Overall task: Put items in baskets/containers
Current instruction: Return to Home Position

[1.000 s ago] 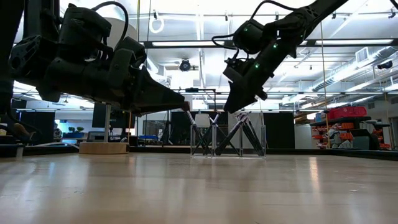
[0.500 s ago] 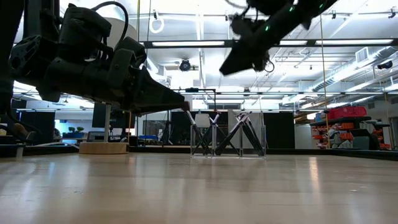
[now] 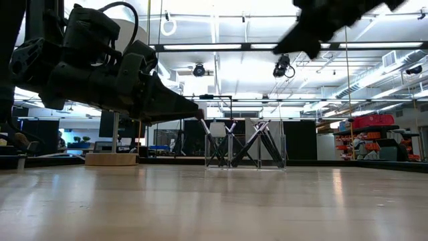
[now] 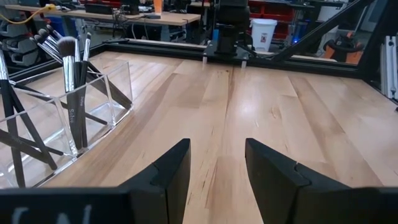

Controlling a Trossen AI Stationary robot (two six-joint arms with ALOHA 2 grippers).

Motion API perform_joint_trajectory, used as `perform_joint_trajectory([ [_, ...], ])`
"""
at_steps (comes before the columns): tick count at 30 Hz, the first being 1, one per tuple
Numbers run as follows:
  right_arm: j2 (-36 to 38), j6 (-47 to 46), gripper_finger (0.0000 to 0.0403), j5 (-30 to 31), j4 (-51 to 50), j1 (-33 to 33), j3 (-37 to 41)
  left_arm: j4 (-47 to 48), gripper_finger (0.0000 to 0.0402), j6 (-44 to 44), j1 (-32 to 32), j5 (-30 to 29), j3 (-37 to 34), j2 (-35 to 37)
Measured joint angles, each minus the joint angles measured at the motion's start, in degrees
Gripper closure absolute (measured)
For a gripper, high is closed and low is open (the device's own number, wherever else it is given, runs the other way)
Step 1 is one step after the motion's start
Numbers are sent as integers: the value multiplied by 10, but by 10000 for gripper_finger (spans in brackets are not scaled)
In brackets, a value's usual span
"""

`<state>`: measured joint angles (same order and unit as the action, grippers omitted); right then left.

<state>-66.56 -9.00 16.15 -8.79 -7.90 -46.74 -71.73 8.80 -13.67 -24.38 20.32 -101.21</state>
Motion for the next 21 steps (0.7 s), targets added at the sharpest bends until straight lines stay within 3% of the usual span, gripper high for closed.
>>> perform_joint_trajectory([
  [6,166,-58,391,-68,29,0,139,1,246,-1,0,0,0,0],
  [11,301,-68,400,-81,51,0,222,1,246,-3,0,-8,0,0],
  [17,416,-53,397,-88,80,0,309,1,246,-2,1,-11,0,0],
  [21,483,-41,398,-145,144,6,373,1,246,-2,1,-11,0,0],
])
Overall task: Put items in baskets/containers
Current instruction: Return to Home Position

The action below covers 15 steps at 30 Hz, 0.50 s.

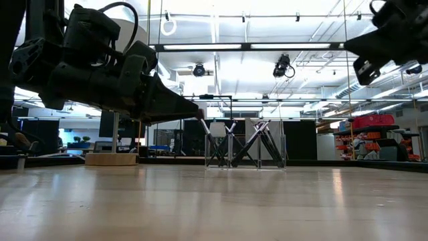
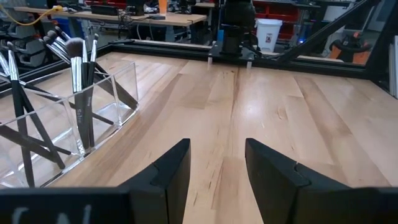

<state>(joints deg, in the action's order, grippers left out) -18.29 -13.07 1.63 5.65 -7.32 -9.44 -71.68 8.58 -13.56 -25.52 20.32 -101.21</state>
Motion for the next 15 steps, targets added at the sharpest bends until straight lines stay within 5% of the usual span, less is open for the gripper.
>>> perform_joint_trajectory([
  [15,73,4,401,-37,48,45,86,-1,246,17,12,-4,0,0],
])
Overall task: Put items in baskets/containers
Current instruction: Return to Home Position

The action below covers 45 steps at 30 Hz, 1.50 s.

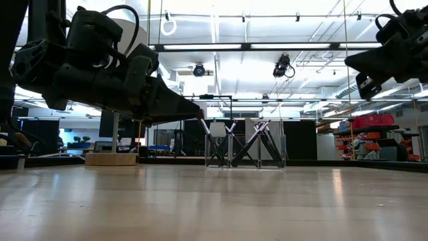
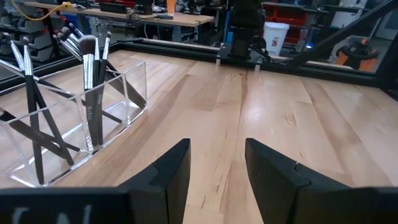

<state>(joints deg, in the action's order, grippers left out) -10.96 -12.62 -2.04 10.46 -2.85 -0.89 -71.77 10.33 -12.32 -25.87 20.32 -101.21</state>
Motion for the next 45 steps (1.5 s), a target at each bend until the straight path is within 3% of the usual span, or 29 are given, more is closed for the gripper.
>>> perform_joint_trajectory([
  [11,0,51,401,-23,-62,0,-1,0,246,8,0,0,0,0],
  [19,8,55,401,-92,-77,0,-1,1,246,11,0,0,0,0],
  [34,109,47,401,-50,-86,27,-1,5,246,11,0,0,0,0],
  [38,110,4,401,-24,-81,29,-1,5,246,11,0,0,0,0],
  [45,110,17,398,-20,-91,29,-1,5,246,18,3,0,0,0],
])
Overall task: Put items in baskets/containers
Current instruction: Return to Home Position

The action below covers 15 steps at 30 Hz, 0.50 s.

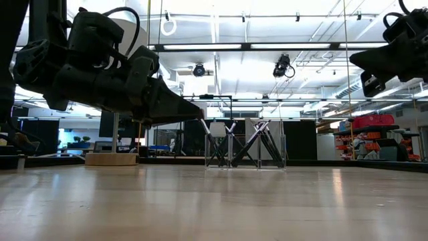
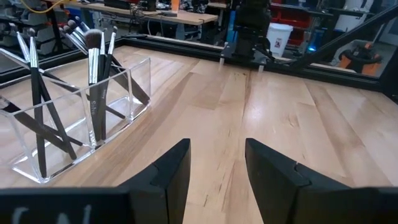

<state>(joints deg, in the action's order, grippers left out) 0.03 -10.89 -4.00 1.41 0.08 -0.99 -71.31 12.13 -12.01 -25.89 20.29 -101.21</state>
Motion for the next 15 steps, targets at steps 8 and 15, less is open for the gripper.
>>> perform_joint_trajectory([
  [8,0,-17,397,5,-2,0,0,0,246,3,0,0,0,0],
  [15,-4,-21,397,6,-3,0,0,0,246,11,10,5,0,0],
])
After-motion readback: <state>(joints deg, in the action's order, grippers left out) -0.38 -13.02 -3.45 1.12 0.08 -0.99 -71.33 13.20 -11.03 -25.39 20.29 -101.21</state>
